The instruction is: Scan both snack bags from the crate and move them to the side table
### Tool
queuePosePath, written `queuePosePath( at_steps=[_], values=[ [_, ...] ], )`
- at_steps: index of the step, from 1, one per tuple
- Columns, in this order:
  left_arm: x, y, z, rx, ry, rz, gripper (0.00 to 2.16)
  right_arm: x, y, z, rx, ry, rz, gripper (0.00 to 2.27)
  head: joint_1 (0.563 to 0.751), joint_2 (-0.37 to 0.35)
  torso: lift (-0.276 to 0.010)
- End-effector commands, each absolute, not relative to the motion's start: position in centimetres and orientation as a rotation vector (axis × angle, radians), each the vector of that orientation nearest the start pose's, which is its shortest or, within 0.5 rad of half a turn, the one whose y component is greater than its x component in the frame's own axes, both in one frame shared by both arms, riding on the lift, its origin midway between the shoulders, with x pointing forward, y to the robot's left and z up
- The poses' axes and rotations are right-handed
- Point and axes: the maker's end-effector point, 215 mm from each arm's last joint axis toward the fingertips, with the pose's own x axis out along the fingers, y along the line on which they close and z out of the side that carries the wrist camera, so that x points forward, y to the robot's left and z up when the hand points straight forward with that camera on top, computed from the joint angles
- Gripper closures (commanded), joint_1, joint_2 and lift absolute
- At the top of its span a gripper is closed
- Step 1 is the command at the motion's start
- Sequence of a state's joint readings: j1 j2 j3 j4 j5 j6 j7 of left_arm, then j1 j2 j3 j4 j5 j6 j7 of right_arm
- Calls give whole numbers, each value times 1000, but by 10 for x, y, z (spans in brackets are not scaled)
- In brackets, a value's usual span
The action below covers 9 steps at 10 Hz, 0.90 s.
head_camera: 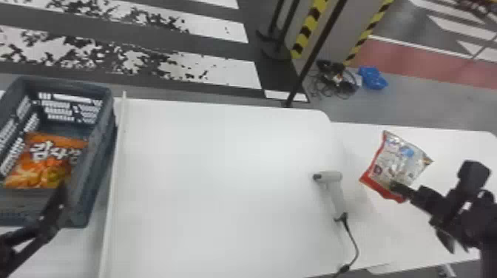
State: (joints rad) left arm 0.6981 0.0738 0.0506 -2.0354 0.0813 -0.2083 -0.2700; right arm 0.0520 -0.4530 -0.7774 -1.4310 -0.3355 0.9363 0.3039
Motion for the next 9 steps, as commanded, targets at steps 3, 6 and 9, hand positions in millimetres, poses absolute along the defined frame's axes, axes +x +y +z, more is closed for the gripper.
queuePosePath(
  at_steps=[3,6,9],
  values=[
    [372,204,-361,8,26,-261,124,371,-709,-499,360,679,-586,2233,695,-350,-75],
    [372,204,-359,8,20,-261,124,366,-721,-513,339,675,-662,917,695,-350,-75],
    [371,204,-359,6,15,-261,124,372,-731,-504,307,614,-695,43,695,-350,-75]
  ],
)
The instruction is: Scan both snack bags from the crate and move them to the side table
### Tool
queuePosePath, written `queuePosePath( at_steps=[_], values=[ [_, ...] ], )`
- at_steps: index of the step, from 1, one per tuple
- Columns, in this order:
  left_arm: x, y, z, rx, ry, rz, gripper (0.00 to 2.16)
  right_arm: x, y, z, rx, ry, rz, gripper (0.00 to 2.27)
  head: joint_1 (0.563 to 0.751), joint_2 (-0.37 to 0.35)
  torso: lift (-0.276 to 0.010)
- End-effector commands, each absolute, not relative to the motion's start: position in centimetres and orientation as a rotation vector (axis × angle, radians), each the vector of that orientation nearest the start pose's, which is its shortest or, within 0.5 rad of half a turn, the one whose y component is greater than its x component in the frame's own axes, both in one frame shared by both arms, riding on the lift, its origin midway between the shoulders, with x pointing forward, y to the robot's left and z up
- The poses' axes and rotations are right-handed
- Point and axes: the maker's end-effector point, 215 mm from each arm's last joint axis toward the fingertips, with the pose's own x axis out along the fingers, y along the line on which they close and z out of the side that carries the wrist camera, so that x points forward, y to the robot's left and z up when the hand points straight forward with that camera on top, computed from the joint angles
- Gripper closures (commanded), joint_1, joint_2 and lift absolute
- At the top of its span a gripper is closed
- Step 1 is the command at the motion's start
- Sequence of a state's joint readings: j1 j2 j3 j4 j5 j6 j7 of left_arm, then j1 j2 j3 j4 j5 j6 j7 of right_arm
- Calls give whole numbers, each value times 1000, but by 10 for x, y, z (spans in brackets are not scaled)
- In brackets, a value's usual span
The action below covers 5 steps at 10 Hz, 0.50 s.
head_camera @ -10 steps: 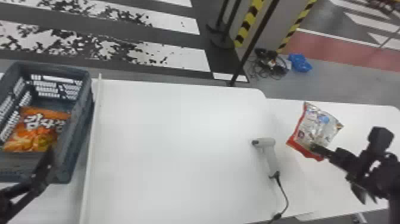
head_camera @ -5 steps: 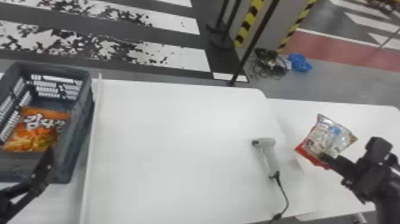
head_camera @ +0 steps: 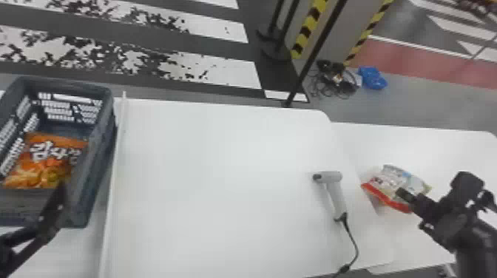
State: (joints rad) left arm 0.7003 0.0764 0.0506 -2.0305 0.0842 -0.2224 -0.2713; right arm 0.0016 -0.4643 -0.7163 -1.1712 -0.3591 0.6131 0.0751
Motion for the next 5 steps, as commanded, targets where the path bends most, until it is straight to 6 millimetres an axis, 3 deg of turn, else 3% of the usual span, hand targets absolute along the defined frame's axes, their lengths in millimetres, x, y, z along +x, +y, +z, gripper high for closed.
queuePosePath(
  at_steps=[1,3,4,5],
  values=[
    [370,204,-360,6,18,-261,124,379,-735,-486,301,518,-691,53,695,-350,-75],
    [369,204,-359,5,16,-262,124,389,-722,-447,264,380,-668,53,695,-350,-75],
    [369,203,-358,5,16,-262,124,391,-708,-425,229,327,-640,53,695,-350,-75],
    [369,203,-357,6,15,-265,124,397,-680,-407,194,296,-589,53,695,-350,-75]
  ],
)
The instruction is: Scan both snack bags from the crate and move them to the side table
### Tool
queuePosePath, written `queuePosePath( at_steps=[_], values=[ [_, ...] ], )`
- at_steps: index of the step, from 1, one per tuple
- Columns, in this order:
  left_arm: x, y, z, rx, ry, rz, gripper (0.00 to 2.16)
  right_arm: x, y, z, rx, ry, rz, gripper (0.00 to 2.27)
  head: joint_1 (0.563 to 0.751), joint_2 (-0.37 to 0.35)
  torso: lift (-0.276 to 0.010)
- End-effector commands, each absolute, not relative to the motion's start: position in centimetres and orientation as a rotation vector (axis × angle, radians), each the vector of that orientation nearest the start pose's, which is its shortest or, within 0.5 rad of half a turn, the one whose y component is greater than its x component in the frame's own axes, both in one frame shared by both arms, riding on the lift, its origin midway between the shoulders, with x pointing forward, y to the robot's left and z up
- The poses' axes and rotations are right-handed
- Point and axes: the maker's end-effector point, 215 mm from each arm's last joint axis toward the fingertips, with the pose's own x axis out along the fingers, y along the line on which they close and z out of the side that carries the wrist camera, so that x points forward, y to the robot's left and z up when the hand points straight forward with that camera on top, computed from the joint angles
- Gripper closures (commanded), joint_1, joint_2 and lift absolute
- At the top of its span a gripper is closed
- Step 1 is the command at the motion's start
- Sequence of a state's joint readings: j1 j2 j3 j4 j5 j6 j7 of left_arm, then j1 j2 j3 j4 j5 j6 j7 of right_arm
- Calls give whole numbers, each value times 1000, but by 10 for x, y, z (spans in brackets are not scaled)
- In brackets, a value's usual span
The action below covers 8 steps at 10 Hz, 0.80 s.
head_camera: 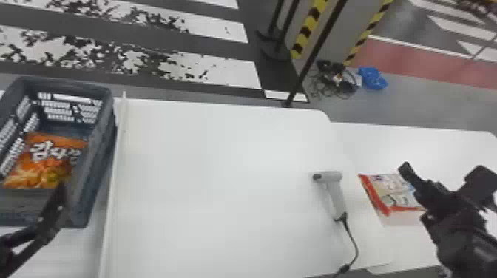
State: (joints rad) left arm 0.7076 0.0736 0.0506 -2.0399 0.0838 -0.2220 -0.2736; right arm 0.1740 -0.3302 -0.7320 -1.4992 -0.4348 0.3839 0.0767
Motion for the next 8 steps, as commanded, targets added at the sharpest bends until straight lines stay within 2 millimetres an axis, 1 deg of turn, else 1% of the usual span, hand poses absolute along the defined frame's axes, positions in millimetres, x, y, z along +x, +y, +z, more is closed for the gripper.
queuePosePath(
  at_steps=[1,2,3,4,5,6,7,8],
  values=[
    [369,201,-355,5,12,-267,124,408,-639,-391,156,275,-515,53,695,-350,-75],
    [369,200,-354,5,9,-269,124,417,-597,-375,124,243,-448,53,695,-350,-75],
    [369,199,-352,4,6,-269,124,427,-554,-366,97,226,-377,53,695,-350,-75],
    [369,199,-352,4,6,-270,124,433,-510,-360,62,215,-305,56,695,-350,-75],
    [368,200,-352,4,9,-269,124,438,-464,-358,33,204,-237,60,695,-350,-75],
    [368,199,-351,4,6,-268,124,442,-423,-370,5,216,-180,60,695,-350,-75],
    [368,197,-352,0,7,-272,124,445,-388,-376,-30,206,-147,60,695,-350,-75],
    [369,195,-349,-2,6,-275,124,445,-358,-384,-29,204,-114,63,695,-299,-75]
  ],
)
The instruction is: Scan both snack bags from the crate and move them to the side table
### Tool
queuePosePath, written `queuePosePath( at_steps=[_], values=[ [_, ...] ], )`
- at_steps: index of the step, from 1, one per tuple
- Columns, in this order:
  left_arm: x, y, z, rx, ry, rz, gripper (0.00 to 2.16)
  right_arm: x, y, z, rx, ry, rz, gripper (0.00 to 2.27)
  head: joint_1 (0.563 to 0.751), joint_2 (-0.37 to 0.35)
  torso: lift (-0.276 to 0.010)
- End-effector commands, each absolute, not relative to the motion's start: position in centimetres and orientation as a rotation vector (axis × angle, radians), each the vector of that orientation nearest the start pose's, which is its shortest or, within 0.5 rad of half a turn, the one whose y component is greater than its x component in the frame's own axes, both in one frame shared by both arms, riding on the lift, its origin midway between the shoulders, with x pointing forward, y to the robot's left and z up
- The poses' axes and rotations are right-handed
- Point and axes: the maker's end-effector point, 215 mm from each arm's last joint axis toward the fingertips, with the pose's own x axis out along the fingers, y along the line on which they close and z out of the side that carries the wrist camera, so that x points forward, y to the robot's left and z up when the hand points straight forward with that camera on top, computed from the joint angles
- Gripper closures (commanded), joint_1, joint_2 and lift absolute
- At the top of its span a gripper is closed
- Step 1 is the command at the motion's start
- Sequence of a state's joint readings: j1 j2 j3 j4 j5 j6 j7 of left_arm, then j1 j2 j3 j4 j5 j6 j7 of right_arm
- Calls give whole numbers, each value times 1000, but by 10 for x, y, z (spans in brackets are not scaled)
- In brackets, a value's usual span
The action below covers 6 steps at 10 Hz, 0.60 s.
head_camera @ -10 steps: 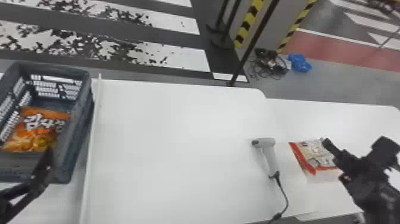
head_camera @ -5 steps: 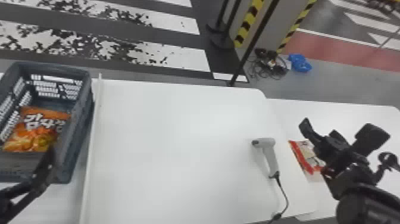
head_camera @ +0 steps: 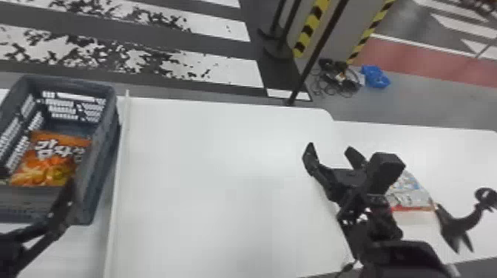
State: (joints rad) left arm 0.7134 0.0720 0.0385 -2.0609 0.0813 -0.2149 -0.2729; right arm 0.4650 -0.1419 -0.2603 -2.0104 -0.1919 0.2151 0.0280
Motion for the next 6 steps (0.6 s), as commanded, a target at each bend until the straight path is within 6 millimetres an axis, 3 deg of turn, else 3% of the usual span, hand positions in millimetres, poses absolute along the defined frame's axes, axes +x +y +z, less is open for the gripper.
queuePosePath(
  at_steps=[1,3,6],
  values=[
    [369,195,-349,-4,7,-271,124,440,-334,-388,-31,191,-100,63,695,-278,-75],
    [371,193,-349,-16,8,-252,124,426,-288,-390,-42,123,-95,46,695,-197,-75],
    [372,182,-349,-15,17,-230,124,399,-252,-396,-46,85,-96,43,695,-129,-75]
  ],
)
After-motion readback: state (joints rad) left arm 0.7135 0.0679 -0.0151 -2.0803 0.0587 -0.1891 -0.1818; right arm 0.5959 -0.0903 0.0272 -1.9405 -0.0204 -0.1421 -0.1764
